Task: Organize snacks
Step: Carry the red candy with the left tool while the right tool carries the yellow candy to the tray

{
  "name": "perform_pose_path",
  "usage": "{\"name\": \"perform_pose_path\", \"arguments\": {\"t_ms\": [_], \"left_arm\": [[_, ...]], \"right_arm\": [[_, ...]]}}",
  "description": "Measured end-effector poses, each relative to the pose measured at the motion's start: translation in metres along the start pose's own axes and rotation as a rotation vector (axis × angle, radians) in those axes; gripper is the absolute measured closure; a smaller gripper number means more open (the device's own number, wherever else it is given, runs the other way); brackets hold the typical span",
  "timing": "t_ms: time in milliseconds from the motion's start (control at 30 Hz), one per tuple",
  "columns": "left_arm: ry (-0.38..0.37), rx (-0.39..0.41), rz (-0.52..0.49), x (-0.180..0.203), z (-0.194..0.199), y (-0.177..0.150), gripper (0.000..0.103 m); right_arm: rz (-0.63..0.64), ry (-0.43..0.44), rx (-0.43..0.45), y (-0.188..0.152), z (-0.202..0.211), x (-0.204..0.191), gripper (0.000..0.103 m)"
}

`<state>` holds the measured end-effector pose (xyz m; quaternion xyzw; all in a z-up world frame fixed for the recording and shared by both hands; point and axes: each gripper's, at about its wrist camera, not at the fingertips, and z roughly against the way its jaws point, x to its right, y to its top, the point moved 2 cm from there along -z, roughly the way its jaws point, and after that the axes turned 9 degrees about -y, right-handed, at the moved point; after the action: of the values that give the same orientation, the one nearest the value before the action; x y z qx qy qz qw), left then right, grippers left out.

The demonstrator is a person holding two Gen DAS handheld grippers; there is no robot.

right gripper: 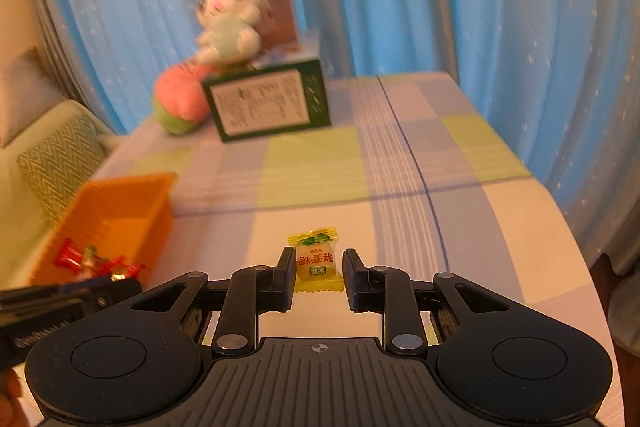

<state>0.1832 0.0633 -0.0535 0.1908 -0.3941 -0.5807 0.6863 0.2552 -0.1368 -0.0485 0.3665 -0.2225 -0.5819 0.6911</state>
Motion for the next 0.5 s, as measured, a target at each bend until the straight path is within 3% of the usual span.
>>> {"name": "perform_pose_path", "arguments": {"t_ms": [500], "left_arm": [[0.084,0.055,0.026,-0.044,0.083,-0.001,0.084]], "right_arm": [[0.030,0.123,0.011,-0.020,0.042,-0.086,0.078]]}}
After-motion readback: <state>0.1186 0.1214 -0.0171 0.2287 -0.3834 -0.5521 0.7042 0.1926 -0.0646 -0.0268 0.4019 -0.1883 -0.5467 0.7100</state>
